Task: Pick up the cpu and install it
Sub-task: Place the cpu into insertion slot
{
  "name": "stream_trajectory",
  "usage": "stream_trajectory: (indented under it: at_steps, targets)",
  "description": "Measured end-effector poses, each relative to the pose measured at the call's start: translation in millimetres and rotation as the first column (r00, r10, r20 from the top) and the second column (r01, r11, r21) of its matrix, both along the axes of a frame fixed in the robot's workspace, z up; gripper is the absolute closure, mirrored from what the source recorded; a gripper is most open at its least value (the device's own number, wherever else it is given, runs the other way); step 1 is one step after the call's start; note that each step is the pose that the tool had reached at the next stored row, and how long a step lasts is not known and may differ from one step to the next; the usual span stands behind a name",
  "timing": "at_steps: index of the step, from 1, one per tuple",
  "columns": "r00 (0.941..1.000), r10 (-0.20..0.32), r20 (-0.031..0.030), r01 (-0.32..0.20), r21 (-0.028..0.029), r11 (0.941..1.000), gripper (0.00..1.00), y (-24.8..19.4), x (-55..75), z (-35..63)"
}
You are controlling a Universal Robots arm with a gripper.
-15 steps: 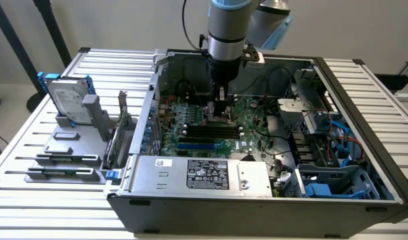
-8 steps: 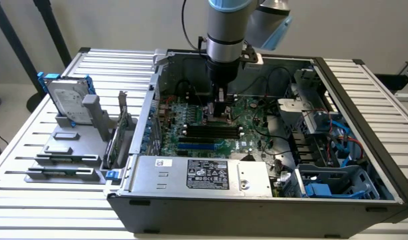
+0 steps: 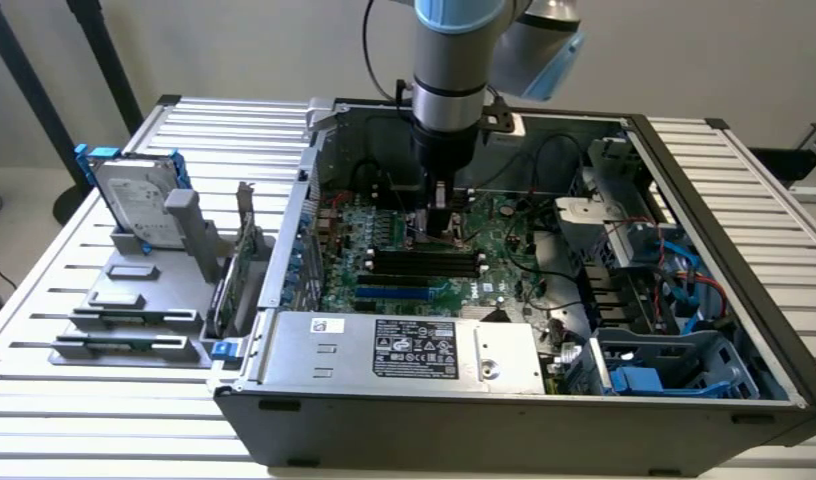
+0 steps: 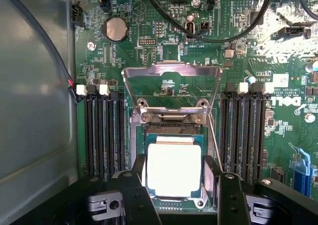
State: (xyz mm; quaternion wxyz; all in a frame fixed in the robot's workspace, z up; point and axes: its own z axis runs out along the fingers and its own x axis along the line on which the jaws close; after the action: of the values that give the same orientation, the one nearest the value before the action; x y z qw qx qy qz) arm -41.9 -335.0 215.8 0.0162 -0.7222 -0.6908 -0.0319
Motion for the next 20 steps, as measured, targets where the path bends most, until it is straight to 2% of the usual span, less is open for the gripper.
stream_trajectory:
  at_steps: [8,13,20]
  targets:
    - [0.9998,-0.018,0.0021,0.018,-0.0001,0.9998,0.45,0.1,0.0,-4.3]
    - [0.9998,-0.017,0.0087,0.017,-0.0002,0.9999,0.45,0.6,0.0,-6.4]
    - [1.0,-0.002,0.0094,0.002,0.0003,1.0,0.45,1.3,0.0,-7.4]
